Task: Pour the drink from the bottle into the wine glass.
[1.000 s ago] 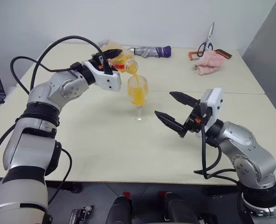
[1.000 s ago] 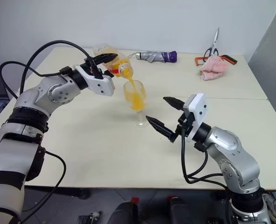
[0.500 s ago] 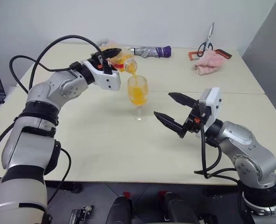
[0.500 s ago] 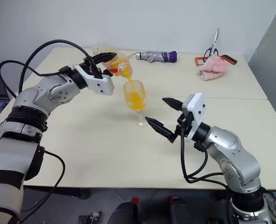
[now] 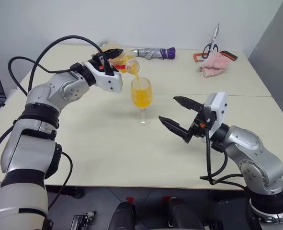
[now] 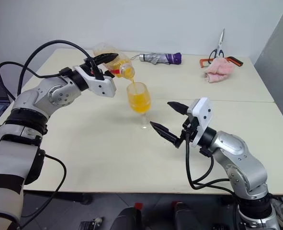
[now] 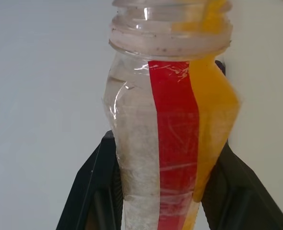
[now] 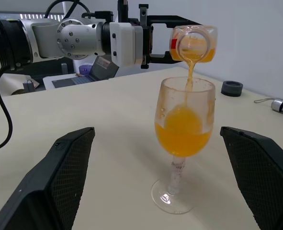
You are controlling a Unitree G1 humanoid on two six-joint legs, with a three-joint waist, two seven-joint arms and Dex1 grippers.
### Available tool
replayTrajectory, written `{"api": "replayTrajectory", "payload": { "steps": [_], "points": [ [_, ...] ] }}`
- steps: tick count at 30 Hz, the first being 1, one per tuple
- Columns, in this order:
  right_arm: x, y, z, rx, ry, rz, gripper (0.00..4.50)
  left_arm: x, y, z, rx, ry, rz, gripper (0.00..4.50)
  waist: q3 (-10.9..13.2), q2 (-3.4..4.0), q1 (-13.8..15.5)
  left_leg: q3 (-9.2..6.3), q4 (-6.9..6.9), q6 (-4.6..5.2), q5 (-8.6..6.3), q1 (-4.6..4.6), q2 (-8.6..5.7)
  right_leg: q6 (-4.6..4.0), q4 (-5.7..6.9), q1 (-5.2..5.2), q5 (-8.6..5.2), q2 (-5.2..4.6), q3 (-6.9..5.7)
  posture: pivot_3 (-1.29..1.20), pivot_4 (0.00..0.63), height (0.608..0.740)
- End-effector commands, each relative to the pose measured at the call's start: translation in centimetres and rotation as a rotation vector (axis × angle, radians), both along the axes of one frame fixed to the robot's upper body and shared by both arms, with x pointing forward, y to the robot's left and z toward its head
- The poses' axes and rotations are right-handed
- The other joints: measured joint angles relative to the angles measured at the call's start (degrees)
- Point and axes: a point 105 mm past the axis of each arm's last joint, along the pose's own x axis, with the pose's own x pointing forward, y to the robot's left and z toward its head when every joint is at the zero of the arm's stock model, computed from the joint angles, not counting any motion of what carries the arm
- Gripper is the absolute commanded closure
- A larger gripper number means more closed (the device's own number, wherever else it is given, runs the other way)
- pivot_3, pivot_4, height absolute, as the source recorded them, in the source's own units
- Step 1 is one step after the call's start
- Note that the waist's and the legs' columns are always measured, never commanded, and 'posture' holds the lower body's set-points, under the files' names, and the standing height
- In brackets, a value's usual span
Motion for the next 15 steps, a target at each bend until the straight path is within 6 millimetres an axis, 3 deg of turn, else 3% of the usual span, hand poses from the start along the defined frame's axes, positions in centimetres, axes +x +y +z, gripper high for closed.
{"api": "replayTrajectory", "payload": {
  "steps": [1,15],
  "points": [
    [-0.47,0.03,0.58,-0.003,-0.043,0.012,0.0,-0.44,0.16,2.72,-0.02,-0.083,-0.008,2.81,0.0,0.0,0.0,0.0,0.0,0.0,0.0,0.0,0.0,0.0,0.0,0.0,0.0,0.0,0.0,0.0,0.15,0.74],
    [-0.51,-0.05,0.61,-0.011,-0.046,0.009,0.0,-0.43,-0.12,2.81,-0.02,-0.087,-0.014,2.81,0.0,0.0,0.0,0.0,0.01,0.0,0.0,0.0,0.0,0.0,0.02,0.0,0.0,0.0,0.0,0.0,0.15,0.74]
  ]
}}
